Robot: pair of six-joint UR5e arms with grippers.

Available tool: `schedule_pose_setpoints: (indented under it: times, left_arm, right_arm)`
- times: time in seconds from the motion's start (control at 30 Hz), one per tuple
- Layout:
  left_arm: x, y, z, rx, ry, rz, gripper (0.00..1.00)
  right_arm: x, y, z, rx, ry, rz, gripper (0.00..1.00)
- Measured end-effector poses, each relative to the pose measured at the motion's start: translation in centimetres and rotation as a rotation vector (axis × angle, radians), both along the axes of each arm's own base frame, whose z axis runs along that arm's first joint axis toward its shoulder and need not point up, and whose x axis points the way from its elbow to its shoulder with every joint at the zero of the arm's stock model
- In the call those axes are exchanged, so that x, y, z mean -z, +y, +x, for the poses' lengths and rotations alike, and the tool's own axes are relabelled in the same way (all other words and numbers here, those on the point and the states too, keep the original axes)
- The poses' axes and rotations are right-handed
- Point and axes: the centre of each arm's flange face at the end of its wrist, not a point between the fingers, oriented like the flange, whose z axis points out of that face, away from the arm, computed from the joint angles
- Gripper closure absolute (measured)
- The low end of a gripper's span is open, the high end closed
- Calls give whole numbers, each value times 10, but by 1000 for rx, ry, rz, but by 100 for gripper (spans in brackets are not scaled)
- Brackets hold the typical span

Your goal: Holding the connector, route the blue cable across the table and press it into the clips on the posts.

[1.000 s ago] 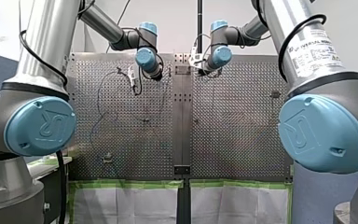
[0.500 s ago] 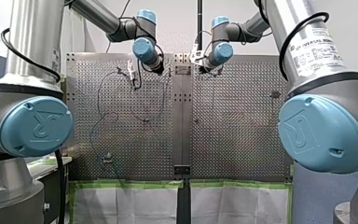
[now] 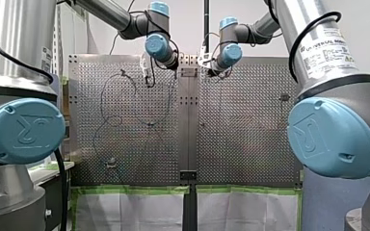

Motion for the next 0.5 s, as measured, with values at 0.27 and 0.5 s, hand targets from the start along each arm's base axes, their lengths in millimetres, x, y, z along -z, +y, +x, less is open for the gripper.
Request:
schedule_pose_setpoints:
  times: [0.27,0.5]
  left_arm:
    - [-1,-24,-5,35,3,13,0]
    - [8,-33,7,23,24,38,0]
  right_arm:
    - [-1,-3,-4,13,1,1,100]
    - [3,-6,-10,27,8,8,100]
